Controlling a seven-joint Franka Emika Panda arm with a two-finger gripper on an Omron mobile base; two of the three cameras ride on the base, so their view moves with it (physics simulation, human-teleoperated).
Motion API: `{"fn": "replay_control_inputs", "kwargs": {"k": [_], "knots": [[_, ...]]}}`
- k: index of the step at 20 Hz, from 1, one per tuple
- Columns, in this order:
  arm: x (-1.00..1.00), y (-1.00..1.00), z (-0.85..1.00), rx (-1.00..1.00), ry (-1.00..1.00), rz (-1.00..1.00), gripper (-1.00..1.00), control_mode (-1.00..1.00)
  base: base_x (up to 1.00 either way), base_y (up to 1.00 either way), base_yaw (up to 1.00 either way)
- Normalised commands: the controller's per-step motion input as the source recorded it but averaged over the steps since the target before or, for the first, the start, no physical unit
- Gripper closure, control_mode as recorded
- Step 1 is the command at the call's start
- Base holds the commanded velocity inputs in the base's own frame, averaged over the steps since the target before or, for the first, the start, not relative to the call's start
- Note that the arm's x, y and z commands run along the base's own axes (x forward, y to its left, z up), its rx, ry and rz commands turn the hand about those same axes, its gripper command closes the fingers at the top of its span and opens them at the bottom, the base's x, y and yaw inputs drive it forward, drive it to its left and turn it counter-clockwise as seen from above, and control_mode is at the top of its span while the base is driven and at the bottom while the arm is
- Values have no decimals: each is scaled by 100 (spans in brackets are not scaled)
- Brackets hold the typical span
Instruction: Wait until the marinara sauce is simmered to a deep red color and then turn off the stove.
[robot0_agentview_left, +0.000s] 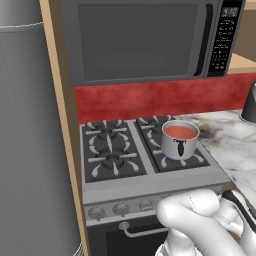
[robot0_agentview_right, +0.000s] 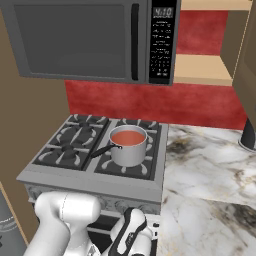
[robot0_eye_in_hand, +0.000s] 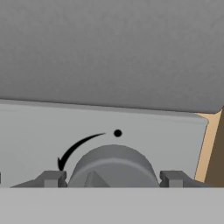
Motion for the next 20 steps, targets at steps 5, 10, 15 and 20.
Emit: {"fn": "replay_control_inputs", "kwargs": {"k": [5,10,15,20], "knots": [[0,0,0,0,0,0,100,-100,0,0,0],[0,0,0,0,0,0,100,-100,0,0,0],[0,0,0,0,0,0,100,-100,0,0,0],[0,0,0,0,0,0,100,-100,0,0,0]]}}
